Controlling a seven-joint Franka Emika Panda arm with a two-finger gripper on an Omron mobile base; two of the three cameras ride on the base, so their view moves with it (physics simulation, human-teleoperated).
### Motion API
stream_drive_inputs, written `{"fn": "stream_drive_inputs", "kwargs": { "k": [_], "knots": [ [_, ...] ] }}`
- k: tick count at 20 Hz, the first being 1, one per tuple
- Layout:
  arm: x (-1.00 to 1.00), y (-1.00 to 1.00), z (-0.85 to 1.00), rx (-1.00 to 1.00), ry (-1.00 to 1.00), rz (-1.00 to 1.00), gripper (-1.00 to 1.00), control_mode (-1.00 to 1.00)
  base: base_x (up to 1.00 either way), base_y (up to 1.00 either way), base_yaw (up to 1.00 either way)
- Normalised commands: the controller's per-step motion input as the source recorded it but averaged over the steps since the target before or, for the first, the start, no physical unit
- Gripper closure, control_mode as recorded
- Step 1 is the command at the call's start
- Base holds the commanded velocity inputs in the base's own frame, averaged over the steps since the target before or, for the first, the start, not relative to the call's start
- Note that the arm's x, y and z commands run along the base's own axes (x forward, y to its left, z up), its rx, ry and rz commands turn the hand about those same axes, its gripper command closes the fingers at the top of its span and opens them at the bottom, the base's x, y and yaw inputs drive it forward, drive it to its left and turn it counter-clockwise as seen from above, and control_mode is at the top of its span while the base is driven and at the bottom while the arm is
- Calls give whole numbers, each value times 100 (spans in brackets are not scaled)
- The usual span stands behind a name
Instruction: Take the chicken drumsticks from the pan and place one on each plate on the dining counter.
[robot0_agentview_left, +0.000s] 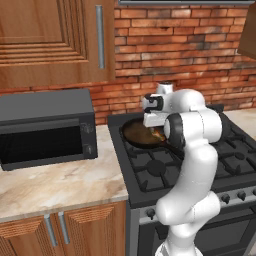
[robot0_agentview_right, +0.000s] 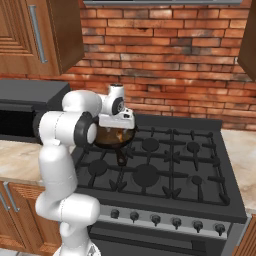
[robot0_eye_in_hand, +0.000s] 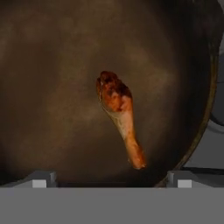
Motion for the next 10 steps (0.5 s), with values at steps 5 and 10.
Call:
{"fn": "stream_drive_inputs", "kwargs": {
  "k": [5, 10],
  "knots": [
    [52, 8, -16, -2, -5, 2, -100, -100, 0, 0, 0],
    [37, 6, -25, -2, 0, 5, -100, -100, 0, 0, 0]
  ]
}}
